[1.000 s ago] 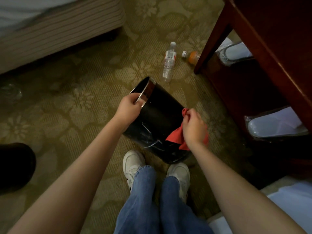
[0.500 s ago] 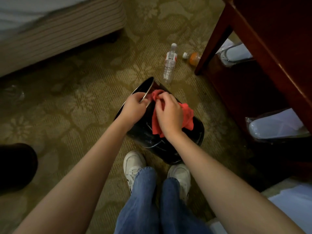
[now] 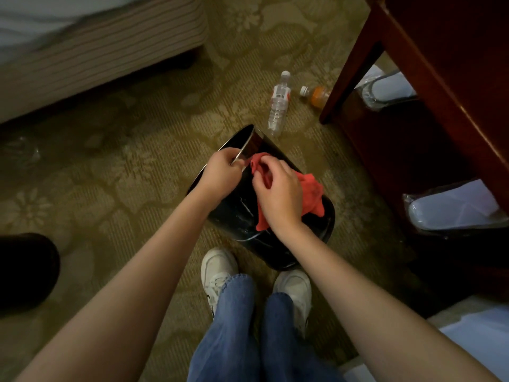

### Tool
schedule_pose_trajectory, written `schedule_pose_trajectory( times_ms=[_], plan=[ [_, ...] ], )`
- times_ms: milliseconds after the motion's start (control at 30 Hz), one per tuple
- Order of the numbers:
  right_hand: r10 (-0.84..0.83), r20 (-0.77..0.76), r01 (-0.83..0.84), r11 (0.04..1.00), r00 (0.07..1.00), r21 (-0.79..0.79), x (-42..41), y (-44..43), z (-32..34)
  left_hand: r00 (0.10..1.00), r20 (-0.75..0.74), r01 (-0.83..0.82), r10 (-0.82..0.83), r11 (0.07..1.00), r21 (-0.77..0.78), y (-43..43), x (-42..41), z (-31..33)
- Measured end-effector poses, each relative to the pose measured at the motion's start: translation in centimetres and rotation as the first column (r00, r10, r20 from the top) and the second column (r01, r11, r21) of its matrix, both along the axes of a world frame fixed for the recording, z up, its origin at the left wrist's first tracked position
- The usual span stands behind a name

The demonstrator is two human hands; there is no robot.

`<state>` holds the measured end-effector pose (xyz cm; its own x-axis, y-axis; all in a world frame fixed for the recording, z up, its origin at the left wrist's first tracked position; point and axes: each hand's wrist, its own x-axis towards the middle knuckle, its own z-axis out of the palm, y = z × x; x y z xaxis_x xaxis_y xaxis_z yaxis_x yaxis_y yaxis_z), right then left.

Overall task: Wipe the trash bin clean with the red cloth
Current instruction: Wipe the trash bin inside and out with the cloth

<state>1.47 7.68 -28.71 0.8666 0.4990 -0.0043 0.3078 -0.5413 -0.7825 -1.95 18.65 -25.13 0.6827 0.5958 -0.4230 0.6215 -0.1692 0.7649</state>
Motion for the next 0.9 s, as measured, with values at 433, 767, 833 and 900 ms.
schedule_pose_trajectory(
  times_ms=[433,767,833,900],
  plan=[
    [-0.066,-0.109,0.048,0.986,0.992,-0.161,4.0,1.5,0.5,1.000,-0.019,0.001,-0.001,1.000,0.024,-0.2,-0.1,0.1],
    [0.047,-0.080,-0.059,0.987,0.996,-0.150,1.6,1.9,1.1,0.999,-0.020,-0.035,0.035,0.999,0.018,0.4,-0.2,-0.1],
    [-0.079,-0.138,0.053,0.982,0.987,-0.180,3.5,2.0,1.0,1.000,-0.018,-0.020,0.021,1.000,0.018,0.2,-0.4,-0.2],
    [-0.129,-0.171,0.085,0.966,0.977,-0.244,4.7,1.8,1.1,1.000,-0.022,-0.009,0.009,1.000,0.030,-0.1,-0.5,-0.1]
  ],
)
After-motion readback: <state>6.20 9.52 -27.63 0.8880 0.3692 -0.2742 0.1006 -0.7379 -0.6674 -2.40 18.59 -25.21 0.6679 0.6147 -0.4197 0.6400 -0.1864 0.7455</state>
